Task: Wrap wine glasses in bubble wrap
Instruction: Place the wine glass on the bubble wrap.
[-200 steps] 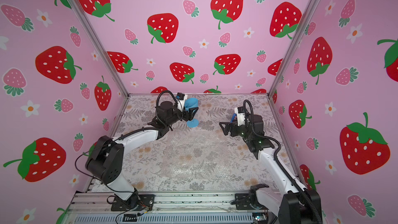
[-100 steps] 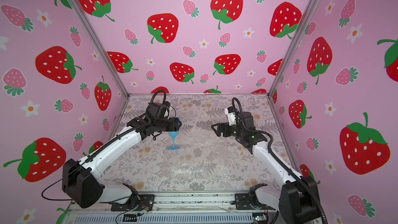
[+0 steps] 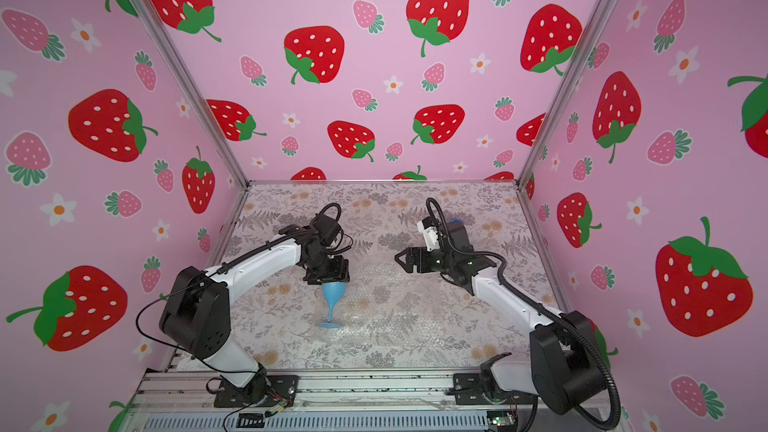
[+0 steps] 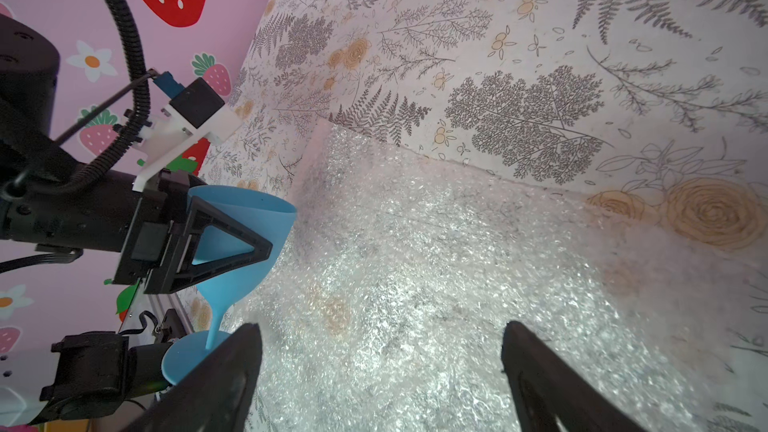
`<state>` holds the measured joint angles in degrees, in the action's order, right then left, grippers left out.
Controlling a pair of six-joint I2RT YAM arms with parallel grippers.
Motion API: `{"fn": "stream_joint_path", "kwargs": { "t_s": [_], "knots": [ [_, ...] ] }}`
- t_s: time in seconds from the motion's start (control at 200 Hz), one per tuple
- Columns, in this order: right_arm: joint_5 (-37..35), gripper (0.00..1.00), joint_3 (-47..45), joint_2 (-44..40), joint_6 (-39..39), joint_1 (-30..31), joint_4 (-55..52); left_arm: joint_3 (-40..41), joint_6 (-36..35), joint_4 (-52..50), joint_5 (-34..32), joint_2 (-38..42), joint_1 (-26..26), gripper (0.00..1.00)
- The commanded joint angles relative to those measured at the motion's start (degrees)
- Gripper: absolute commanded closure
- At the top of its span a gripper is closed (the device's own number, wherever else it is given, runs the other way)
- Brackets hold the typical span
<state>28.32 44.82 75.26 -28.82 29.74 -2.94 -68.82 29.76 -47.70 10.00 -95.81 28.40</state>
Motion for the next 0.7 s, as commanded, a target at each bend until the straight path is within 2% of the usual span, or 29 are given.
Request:
{"fn": "stream_joint_path", "kwargs": {
  "t_s": [0.0, 0.315, 0.385, 0.585, 0.66, 0.695],
  "knots": [
    [-1.2, 0.09, -1.0, 0.3, -1.9, 0.6, 1.8, -0.6, 2.1, -2.0, 0.6, -1.3, 0.2, 0.46],
    [-3.1, 0.09, -2.2, 0.7, -2.9, 0.6, 2.6, -0.4, 1.9, -1.5, 1.3, -5.8, 0.6, 0.44],
    [-3.1, 0.09, -2.3, 1.0, -3.0, 0.8, 2.8, -0.3, 2.1, -1.3, 0.8, -6.6, 0.9, 0.38],
    [-4.0, 0.08, -4.1, -0.7, -2.9, 0.8, 4.0, 0.9, 2.8, 0.0, 0.4, -5.7, 1.0, 0.14],
    [-4.1, 0.08, -4.1, -1.2, -2.7, 0.8, 3.8, 1.4, 2.9, 0.8, 0.8, -4.0, 1.0, 0.00],
    [-4.1, 0.08, -4.0, -1.3, -2.6, 0.8, 3.6, 1.5, 3.0, 0.9, 0.7, -3.1, 1.0, 0.01]
  ]
}}
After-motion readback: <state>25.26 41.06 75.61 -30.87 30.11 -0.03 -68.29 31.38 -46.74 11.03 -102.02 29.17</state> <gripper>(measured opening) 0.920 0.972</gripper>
